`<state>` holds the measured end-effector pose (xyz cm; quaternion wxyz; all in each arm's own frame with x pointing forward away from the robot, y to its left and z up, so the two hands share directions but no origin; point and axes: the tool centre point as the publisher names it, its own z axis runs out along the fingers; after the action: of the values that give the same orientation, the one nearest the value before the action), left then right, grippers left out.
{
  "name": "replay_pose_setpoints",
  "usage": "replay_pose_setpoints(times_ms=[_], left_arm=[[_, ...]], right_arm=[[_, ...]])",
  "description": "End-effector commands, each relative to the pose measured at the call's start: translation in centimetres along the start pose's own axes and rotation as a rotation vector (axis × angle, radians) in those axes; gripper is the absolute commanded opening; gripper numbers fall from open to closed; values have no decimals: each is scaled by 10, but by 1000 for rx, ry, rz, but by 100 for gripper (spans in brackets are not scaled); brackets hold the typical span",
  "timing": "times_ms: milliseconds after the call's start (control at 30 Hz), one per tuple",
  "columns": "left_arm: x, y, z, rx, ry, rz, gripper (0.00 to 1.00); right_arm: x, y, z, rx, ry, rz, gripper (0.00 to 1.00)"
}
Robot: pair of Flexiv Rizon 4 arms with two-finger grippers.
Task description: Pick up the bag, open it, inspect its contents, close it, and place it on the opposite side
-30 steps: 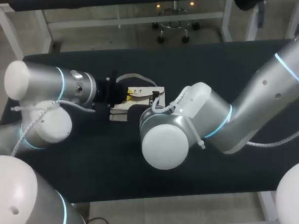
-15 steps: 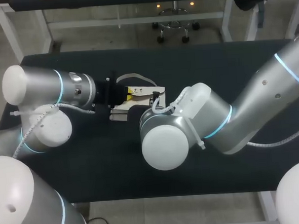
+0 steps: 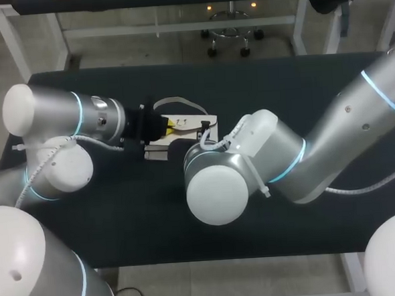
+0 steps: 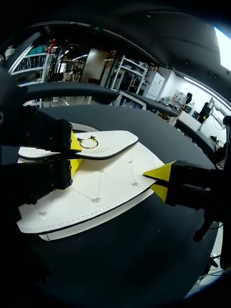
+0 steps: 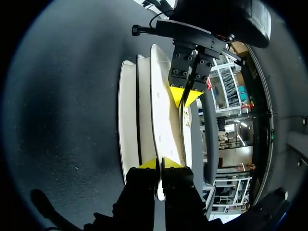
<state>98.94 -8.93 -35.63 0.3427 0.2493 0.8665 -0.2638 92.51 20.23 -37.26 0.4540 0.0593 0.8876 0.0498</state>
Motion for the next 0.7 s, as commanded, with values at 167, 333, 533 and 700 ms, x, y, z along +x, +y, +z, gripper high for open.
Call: replay_pose_setpoints(times_ms=[167,333,533,700], left_arm=[[-2,5,3,21,-2,-6,0],[-2,5,-5,24,-20,-21,100],[-9,-4,-19,32,-50,-12,100],[-17,-12,-30,16,-68,-24,100]], right_arm=[[4,-4,-1,-18,-15,1,0],[4,-4,-1,-18,-15,1,0],[1,-3,-4,-24,-24,3,36],[-4,-5,-15,-31,-39,2,100]])
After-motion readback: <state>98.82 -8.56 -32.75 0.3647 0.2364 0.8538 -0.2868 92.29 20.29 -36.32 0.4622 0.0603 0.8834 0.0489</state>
